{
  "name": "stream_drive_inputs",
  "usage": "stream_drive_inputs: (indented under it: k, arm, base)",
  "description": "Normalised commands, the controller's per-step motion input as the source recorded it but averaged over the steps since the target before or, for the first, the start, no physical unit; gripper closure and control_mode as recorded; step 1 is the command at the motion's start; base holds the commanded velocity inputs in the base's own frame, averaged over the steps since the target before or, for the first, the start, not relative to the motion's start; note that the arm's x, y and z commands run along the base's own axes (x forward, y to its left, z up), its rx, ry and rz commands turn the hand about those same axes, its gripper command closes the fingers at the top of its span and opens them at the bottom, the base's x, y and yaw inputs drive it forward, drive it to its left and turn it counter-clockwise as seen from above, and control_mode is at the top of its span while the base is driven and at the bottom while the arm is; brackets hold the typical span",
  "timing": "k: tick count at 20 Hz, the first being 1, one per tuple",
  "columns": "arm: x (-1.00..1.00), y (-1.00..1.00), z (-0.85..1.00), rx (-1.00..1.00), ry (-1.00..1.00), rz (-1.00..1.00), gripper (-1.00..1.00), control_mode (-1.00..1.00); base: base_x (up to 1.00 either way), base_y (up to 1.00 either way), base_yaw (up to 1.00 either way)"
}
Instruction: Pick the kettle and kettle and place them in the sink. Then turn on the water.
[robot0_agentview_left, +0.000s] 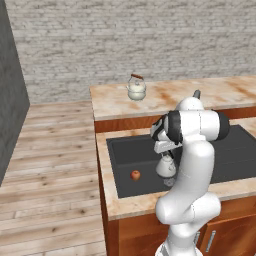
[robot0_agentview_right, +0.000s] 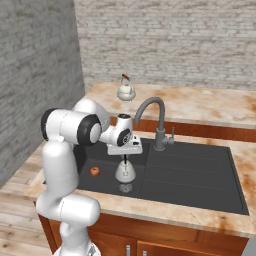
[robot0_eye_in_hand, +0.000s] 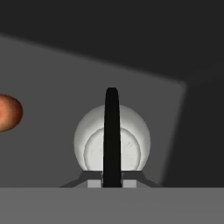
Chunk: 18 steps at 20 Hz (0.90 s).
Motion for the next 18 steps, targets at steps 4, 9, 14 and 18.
stream_drive_inputs:
  k: [4,9,14,18]
  arm:
    - [0.22,0.00,-0.25,0.00,0.00,0.00,1.00,-1.00]
    - [0.18,0.00,-0.24,0.00,0.00,0.00,1.00,-1.00]
    - [0.02,0.00,-0.06,0.00,0.00,0.00,-1.00,-1.00]
    - [0.00,0.00,0.00,0.00,0.00,0.00,-1.00,-1.00]
  base:
    - [0.00,0.00,0.00]
    - [0.00,0.00,0.00]
    - [0.00,0.00,0.00]
    - [0.00,0.00,0.00]
